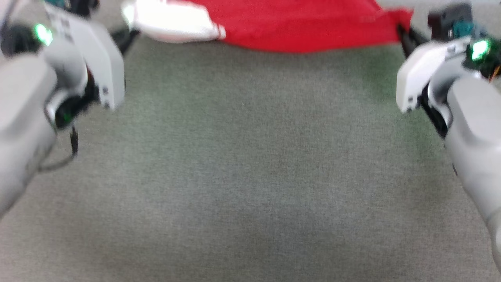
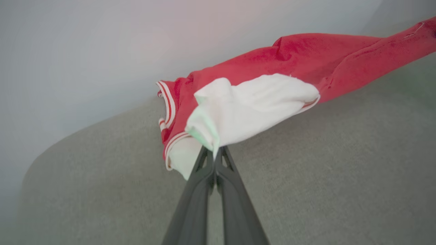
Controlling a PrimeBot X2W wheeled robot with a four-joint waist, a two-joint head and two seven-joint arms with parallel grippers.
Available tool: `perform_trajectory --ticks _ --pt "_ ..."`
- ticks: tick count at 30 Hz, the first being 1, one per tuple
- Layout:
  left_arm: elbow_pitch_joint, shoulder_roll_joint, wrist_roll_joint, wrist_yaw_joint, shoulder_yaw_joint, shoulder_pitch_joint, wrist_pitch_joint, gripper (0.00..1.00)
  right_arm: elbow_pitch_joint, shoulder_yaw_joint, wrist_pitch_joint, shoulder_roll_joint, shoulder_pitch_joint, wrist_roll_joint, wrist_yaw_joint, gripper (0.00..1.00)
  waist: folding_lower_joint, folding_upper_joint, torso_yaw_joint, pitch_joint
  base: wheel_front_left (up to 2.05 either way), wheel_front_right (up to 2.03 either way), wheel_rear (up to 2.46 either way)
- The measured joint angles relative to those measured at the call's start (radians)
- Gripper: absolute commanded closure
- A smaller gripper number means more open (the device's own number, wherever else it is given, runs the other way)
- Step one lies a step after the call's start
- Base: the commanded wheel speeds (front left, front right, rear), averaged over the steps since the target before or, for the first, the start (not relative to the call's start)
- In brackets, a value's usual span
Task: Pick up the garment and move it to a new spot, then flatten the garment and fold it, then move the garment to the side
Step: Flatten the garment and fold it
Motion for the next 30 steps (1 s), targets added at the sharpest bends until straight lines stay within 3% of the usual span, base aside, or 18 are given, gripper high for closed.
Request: perform_trajectory --ticks 3,7,13,22,30 --pt "-0.069 0.038 -0.024 0.000 -0.017 0.082 0.039 1.00 -0.102 0.070 0.058 -0.052 0.103 0.110 0.000 1.00 0.0000 0.0000 0.007 -0.040 0.00 0.00 0.00" --pt "-0.210 0.106 -0.057 0.047 -0.031 0.204 0.068 1.00 -0.281 0.139 0.145 -0.154 0.247 0.261 0.000 1.00 0.0000 0.0000 0.015 -0.088 0.00 0.00 0.00" --pt "-0.470 0.231 -0.107 0.183 -0.045 0.404 0.069 1.00 -0.546 0.174 0.280 -0.307 0.474 0.412 0.000 1.00 0.0000 0.0000 0.025 -0.147 0.00 0.00 0.00" --pt "-0.767 0.391 -0.186 0.359 -0.056 0.619 0.055 1.00 -0.875 0.102 0.507 -0.420 0.802 0.513 0.000 1.00 0.0000 -0.0001 0.038 -0.174 0.00 0.00 0.00" --pt "-0.900 0.451 -0.236 0.445 -0.063 0.730 0.084 1.00 -1.118 -0.029 0.732 -0.458 1.038 0.535 0.000 1.00 0.0001 0.0000 0.038 -0.161 0.00 0.00 0.00"
